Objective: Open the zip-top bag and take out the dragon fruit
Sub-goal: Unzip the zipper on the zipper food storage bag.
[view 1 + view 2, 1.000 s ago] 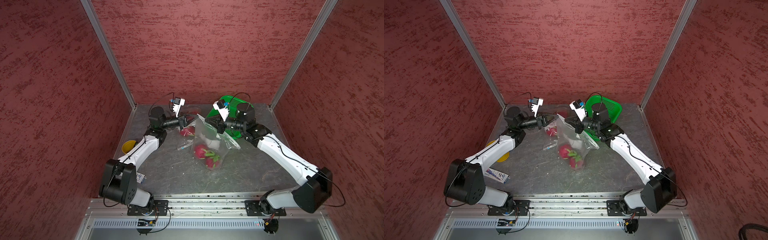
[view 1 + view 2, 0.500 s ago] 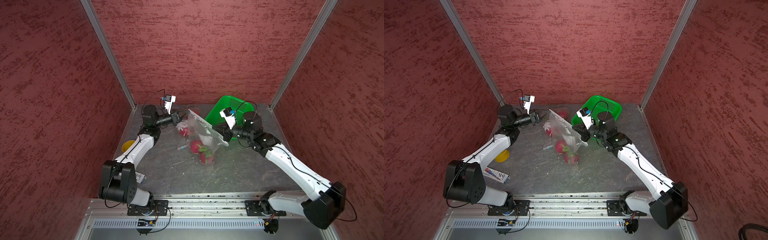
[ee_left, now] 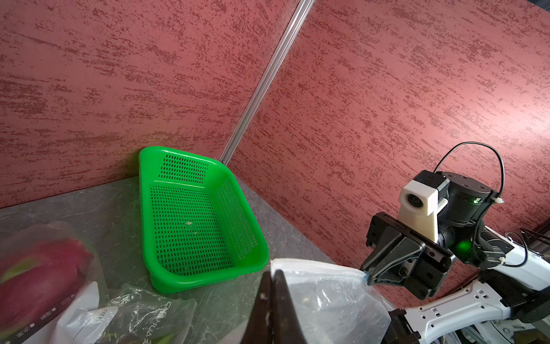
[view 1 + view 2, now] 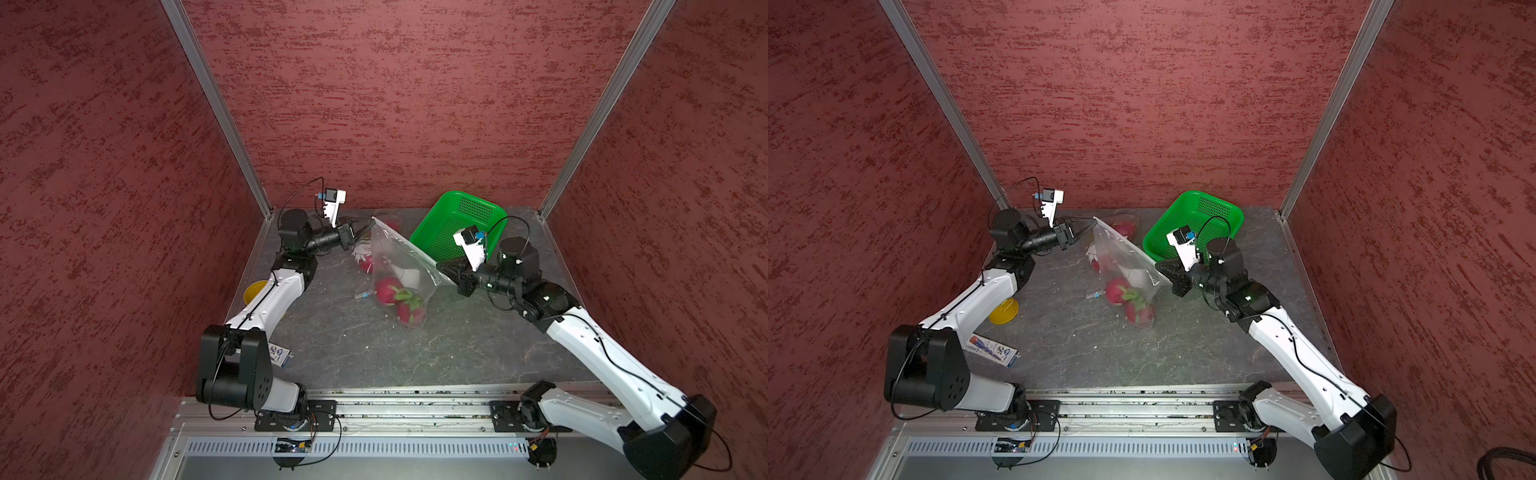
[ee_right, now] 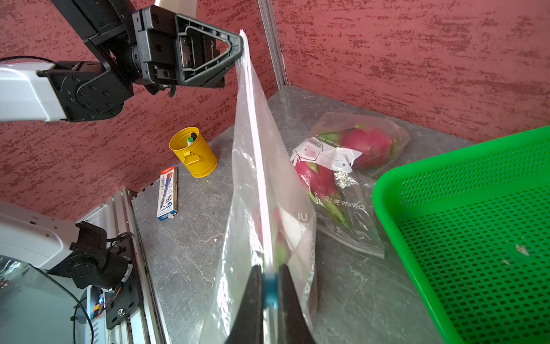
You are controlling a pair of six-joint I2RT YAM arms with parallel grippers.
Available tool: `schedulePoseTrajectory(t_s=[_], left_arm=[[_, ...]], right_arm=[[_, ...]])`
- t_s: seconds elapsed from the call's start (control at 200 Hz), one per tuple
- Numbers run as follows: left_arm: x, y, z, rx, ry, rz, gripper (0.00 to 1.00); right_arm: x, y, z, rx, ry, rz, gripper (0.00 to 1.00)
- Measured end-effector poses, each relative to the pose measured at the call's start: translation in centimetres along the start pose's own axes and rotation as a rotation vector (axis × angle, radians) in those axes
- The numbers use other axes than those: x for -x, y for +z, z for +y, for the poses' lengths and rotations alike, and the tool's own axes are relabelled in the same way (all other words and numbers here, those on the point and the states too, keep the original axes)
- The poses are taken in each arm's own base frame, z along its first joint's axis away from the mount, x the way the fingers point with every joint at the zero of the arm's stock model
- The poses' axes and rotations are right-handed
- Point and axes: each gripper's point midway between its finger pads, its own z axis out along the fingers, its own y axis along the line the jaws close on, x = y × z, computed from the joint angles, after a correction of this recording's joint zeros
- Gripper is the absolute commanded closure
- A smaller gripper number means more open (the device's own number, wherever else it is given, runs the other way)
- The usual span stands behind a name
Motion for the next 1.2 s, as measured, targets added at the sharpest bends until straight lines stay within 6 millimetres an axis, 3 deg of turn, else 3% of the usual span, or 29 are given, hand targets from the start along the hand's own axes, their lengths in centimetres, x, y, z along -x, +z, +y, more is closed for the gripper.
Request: schedulePoseTrajectory(t_s=[0.356,0.461,0.581,0.787,0.902,0.997,1.198], left_arm=[[0.1,-0.1,0.2,0.010,0.000,-0.006,1.00],[0.3,0.3,0.0,0.011,0.016,-0.009,1.00],[0.6,1.3,-1.5,-0.023,0.068,-0.003,1.00],[-0.1,2.9,-4.6,-0.113,0.139,0.029,1.00],[-0.1,2.8,-5.5,-0.133,0.182,0.030,1.00],[0.0,2.6,-6.2,-0.146,0.215,0.027,1.00],[0.1,2.3,-6.9,-0.167,0.260,0.019,1.00]], right_arm=[[-0.5,-0.7,-0.1,-0.024,0.016,0.017,0.96],[-0.2,-0.5,0.0,-0.012,0.025,0.017,0.89],[1.7,0.0,0.4,0.025,0.030,-0.011,0.80],[8.8,-0.6,2.0,0.079,-0.065,-0.180,0.73],[11.5,-0.5,2.1,0.077,-0.119,-0.240,0.66],[12.1,0.4,1.3,0.062,-0.140,-0.245,0.62],[10.3,3.3,-1.5,0.018,-0.127,-0.179,0.60]])
